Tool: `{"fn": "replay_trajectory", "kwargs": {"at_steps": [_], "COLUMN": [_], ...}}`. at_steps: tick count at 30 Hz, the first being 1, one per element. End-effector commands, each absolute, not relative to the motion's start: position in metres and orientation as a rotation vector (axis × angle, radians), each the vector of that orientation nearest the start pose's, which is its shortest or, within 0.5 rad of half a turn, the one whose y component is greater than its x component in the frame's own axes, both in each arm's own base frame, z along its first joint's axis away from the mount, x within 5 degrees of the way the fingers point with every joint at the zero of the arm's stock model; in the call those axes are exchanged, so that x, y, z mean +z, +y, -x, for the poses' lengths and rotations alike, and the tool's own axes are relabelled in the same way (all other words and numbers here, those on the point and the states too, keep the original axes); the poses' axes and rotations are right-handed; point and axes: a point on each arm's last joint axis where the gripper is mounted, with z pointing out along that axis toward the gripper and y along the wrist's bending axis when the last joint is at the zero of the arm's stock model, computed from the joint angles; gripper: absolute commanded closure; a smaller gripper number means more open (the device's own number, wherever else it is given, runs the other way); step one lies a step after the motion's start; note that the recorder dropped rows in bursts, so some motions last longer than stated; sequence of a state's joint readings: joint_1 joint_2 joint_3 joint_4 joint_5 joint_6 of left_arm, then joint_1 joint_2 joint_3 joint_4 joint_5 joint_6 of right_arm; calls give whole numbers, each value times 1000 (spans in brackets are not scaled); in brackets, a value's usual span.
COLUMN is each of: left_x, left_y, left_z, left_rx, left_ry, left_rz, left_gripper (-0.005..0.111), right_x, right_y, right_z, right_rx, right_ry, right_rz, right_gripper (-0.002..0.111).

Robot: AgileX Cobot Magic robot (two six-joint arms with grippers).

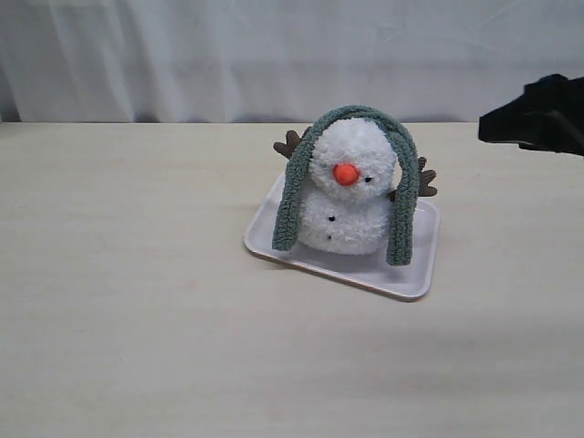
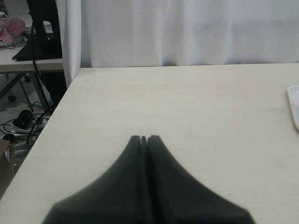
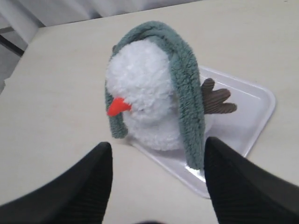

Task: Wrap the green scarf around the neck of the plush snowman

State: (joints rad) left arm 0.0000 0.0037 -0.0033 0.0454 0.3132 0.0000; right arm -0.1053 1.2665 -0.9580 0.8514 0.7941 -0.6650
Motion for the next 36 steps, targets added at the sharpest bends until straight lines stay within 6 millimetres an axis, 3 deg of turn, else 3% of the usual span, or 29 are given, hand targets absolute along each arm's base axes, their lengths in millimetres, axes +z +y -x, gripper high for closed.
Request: {"fn": "replay_trajectory", "kwargs": {"at_steps": [1, 7, 11, 17, 23, 29, 31, 34, 36], "left_x": [185, 185, 185, 185, 185, 185, 185, 185, 185], "left_y": [1, 1, 1, 1, 1, 1, 1, 1, 1], "left_z": [-54, -54, -54, -54, -54, -54, -54, -54, -54], "left_rx": [44, 44, 44, 44, 44, 40, 40, 40, 40], "left_ry": [1791, 1791, 1791, 1791, 1791, 1791, 1791, 1791, 1791], "left_rz": [-30, -30, -30, -30, -30, -27, -27, -27, -27], "left_gripper": [107, 107, 107, 107, 107, 107, 107, 107, 107], "right_x": [307, 302, 291, 282, 268, 250, 249, 255, 258], "right_y": [29, 60, 74, 72, 68, 74, 72, 73, 76], "right_z": [-313, -379, -400, -406, -406, -418, -421, -422, -421], "right_rx": [579, 563, 513, 408, 354, 439, 412, 402, 454], "right_ry": [2333, 2335, 2384, 2400, 2437, 2434, 2441, 2405, 2390], "right_rz": [207, 398, 494, 548, 520, 496, 493, 534, 517], "right_gripper": [53, 53, 53, 54, 75, 64, 70, 98, 104]}}
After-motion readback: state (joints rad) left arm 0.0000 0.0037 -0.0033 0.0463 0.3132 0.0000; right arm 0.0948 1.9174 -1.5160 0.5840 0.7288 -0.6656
